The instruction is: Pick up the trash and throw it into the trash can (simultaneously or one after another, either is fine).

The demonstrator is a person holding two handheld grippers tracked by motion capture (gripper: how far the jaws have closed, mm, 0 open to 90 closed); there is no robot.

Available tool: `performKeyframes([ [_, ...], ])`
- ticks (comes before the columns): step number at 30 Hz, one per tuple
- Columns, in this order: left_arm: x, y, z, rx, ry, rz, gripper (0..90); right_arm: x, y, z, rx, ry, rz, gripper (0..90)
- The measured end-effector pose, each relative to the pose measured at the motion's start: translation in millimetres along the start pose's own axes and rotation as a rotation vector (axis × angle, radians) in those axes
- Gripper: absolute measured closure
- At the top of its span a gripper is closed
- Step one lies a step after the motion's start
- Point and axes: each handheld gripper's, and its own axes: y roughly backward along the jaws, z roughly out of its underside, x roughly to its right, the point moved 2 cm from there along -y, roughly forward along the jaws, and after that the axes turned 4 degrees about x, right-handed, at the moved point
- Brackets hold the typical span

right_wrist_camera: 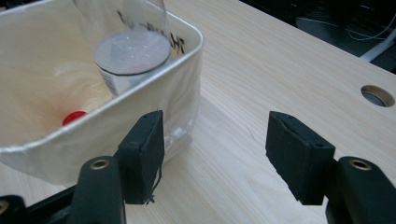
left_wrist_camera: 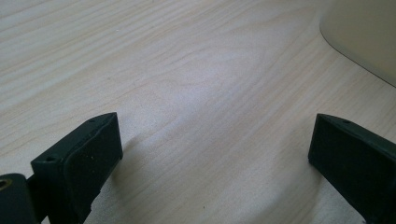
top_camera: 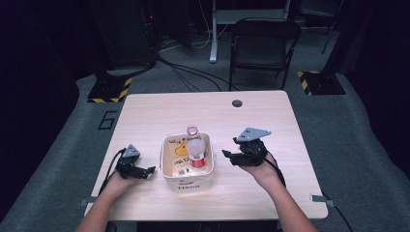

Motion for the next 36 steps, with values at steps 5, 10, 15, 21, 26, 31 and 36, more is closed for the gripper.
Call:
performKeyframes([
  [5,-0.1,0.0,0.0,0.001,-0.002,0.000,2.6,5.6,-0.3,9.5,-0.001,-0.023,0.009,37.7],
  [10,-0.2,0.0,0.0,0.000,-0.003,-0.001,2.6,12.1,-2.6,19.9,-0.004,-0.048,0.019,38.1],
  [15,0.1,-0.1,0.0,0.001,0.001,0.000,2.6,18.2,-7.1,29.8,-0.003,-0.078,0.031,37.5],
  [21,-0.1,-0.1,0.0,0.001,-0.001,0.000,2.6,25.0,-13.9,44.6,-0.023,-0.104,0.034,36.8],
  [26,0.2,-0.2,0.1,0.002,0.002,0.000,2.6,32.6,-16.2,55.2,-0.044,-0.138,0.049,36.4],
  [31,0.2,-0.2,0.1,0.001,0.002,0.000,2.6,38.6,-18.3,64.2,-0.053,-0.181,0.056,36.1],
  [36,0.5,-0.1,0.1,0.001,0.003,-0.002,2.6,44.0,-22.2,78.4,-0.076,-0.228,0.074,35.5],
])
